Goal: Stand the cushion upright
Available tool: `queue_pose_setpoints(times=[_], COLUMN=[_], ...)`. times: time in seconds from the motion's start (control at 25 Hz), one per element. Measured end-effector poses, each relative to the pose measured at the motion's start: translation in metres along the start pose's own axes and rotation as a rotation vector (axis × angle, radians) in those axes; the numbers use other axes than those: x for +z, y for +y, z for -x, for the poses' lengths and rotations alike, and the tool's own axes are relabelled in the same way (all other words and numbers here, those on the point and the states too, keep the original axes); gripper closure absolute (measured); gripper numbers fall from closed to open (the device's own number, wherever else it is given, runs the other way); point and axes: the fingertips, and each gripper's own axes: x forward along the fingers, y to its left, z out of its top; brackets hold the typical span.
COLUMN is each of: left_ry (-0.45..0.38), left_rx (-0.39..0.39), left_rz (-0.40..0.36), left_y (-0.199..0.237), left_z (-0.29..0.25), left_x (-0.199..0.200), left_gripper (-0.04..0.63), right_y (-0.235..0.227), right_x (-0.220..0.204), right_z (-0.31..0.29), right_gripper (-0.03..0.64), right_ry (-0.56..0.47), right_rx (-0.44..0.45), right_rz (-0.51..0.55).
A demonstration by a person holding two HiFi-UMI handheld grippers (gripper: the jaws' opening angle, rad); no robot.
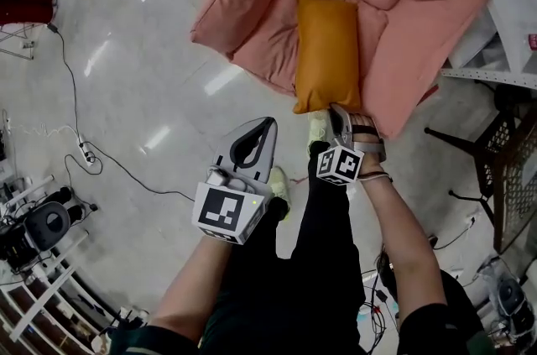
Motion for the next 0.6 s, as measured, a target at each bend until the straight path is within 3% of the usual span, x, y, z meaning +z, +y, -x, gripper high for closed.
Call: queue_pose_setpoints(times=[0.28,0.6], left_ry=[-0.04,-0.061], left_rx=[-0.005,-0.013], left_rz=[-0.012,-0.03], left_y=[-0.013,-0.021], left_z=[0.004,-0.008], left_x=[0.056,0.109], left_gripper=[0.589,0.589], right_y=[-0.07,-0.156], right_x=[0.023,0.036], right_z=[0.033,0.049], right_gripper=[0.609,0.609], right_ry=[-0.021,-0.018], right_rx=[0.006,0.033], right_rz=[-0.089,-0.287])
